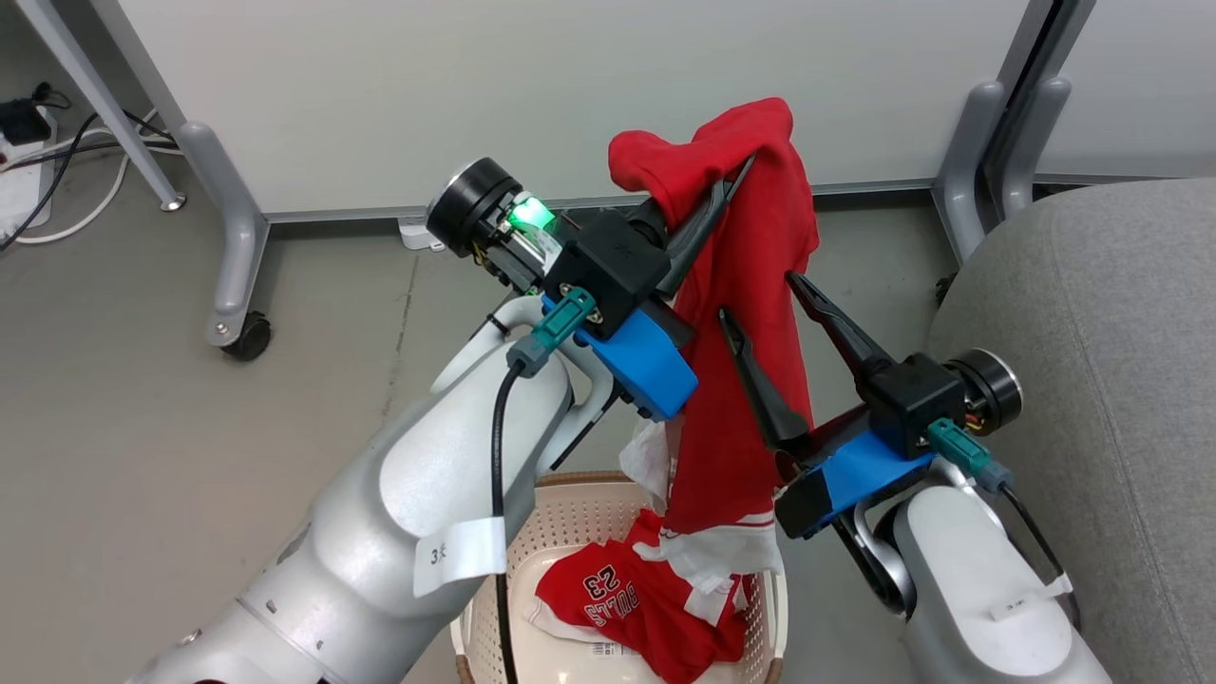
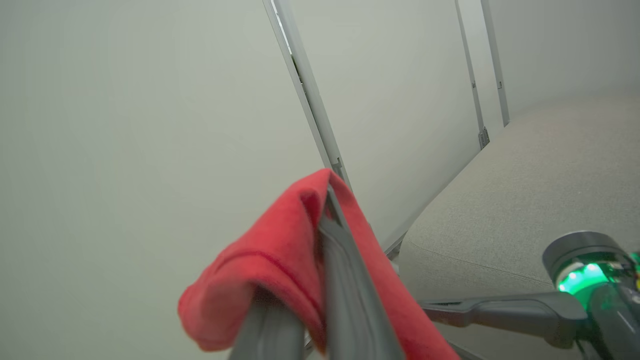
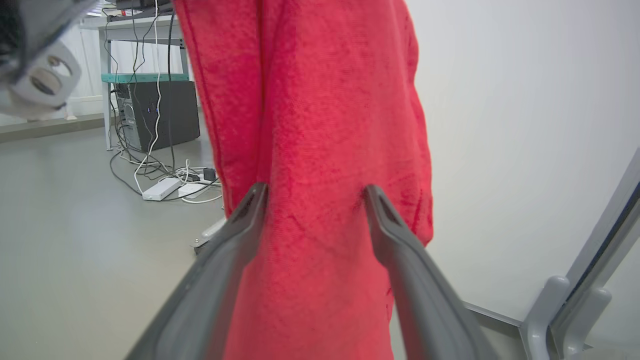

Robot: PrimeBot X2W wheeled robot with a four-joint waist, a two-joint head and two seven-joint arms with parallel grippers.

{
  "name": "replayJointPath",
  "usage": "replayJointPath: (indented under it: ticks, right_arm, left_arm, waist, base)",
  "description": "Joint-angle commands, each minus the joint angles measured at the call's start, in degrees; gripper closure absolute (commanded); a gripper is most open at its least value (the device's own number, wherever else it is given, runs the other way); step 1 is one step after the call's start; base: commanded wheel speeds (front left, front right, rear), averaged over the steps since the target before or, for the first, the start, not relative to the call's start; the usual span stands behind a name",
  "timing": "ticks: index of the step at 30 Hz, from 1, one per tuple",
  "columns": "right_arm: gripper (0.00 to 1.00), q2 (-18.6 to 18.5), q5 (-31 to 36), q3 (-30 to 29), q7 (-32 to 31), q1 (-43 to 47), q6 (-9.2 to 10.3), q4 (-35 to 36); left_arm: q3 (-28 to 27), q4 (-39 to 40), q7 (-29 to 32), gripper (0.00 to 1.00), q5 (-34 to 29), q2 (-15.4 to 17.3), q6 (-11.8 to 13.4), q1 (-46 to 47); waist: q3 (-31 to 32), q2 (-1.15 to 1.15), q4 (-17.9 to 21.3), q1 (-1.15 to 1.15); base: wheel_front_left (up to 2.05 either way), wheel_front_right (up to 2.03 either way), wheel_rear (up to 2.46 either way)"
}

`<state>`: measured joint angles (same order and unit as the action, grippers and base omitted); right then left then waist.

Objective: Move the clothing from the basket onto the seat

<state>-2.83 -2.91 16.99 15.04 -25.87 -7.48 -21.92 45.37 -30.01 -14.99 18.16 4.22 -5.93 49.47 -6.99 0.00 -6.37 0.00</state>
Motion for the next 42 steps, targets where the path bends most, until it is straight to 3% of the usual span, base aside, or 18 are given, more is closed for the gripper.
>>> replayJointPath:
  ticks: [1,19,20,42]
  right_arm:
    - [0.00,-0.11,0.60,-0.40,0.22,-1.49,-0.03,-1.41]
    - [0.00,-0.10,-2.70,1.06,0.22,-9.32,-0.03,-13.86]
    - [1.00,-0.10,-3.29,1.59,0.22,-9.63,-0.03,-14.38]
    - [1.00,-0.10,-4.53,2.24,0.22,-10.00,-0.03,-14.55]
  left_arm:
    - [0.18,0.23,-0.30,1.00,-0.13,-0.13,0.03,0.99]
    - [2.56,2.03,-0.30,1.00,0.47,-1.28,-0.06,2.53]
    - [2.60,2.06,-0.30,1.00,0.41,-1.30,0.05,2.52]
    - [2.31,1.45,-0.30,1.00,0.58,-1.37,0.19,1.97]
  waist:
    - [-0.21,0.00,-0.30,0.00]
    - [-1.48,0.00,-2.04,0.00]
    - [-1.48,0.00,-2.08,0.00]
    - [-1.44,0.00,-1.78,0.00]
  base:
    - [0.00,0.00,0.00]
    - [0.00,0.00,0.00]
    - [0.00,0.00,0.00]
    - [0.00,0.00,0.00]
